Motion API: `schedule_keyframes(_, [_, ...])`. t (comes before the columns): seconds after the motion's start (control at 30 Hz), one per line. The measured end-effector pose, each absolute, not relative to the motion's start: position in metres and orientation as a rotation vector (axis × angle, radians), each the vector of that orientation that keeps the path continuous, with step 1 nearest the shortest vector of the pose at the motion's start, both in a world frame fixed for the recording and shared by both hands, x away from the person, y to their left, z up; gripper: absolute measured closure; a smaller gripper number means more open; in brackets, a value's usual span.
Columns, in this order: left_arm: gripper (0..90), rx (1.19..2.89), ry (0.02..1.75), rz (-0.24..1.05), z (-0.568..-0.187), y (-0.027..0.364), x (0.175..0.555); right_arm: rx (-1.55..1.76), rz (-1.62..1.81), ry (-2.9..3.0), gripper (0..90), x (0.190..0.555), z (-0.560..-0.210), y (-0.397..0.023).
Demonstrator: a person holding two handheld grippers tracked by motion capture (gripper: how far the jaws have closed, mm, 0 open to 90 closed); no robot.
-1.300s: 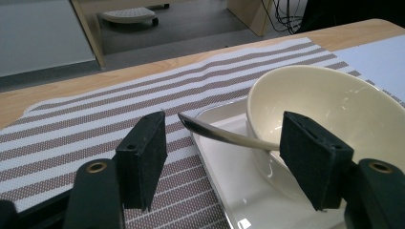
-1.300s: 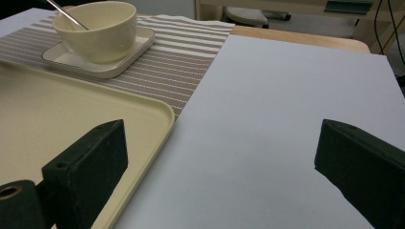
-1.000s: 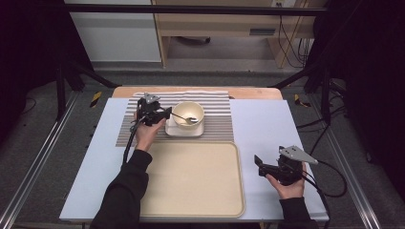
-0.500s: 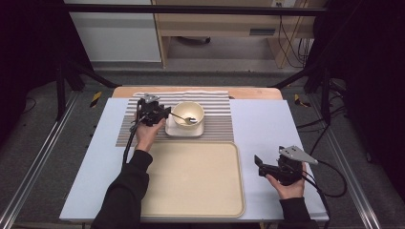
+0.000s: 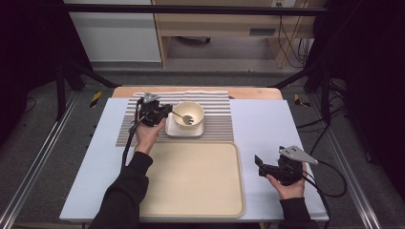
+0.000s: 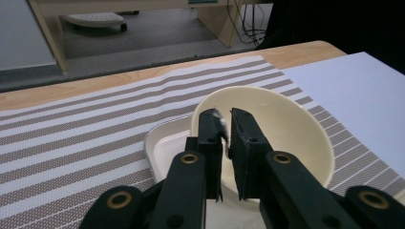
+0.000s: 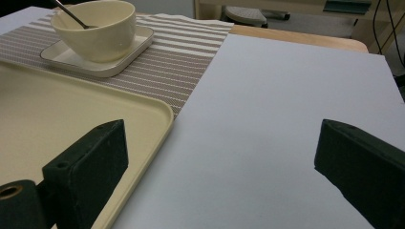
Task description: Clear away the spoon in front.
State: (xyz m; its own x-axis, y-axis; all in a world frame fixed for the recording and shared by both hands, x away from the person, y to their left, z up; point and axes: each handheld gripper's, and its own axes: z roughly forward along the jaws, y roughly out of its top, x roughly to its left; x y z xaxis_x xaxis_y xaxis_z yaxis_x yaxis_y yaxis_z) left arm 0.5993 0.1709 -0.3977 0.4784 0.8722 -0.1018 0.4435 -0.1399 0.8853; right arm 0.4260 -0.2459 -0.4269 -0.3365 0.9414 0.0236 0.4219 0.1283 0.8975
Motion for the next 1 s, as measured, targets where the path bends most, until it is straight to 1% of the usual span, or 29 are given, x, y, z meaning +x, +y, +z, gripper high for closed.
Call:
schedule_keyframes(0.13, [88.1, 1.755, 1.090, 0.577, -0.392, 0.166, 0.593, 1.315, 1.167, 1.836, 4.5, 0.426, -0.427, -0.246])
schedule_keyframes(0.33, [88.3, 1.752, 1.069, 0.578, -0.389, 0.165, 0.589, 1.314, 1.171, 1.833, 4.6, 0.425, -0.426, -0.246])
schedule_keyframes(0.53, [88.4, 1.719, 1.035, 0.589, -0.376, 0.167, 0.582, 1.315, 1.173, 1.833, 4.6, 0.425, -0.426, -0.246])
schedule_keyframes(0.7, [88.4, 1.693, 1.003, 0.622, -0.362, 0.171, 0.571, 1.310, 1.169, 1.830, 4.6, 0.425, -0.426, -0.246])
schedule_keyframes(1.0, [88.4, 1.667, 0.960, 0.627, -0.346, 0.177, 0.551, 1.310, 1.174, 1.827, 4.5, 0.425, -0.426, -0.246])
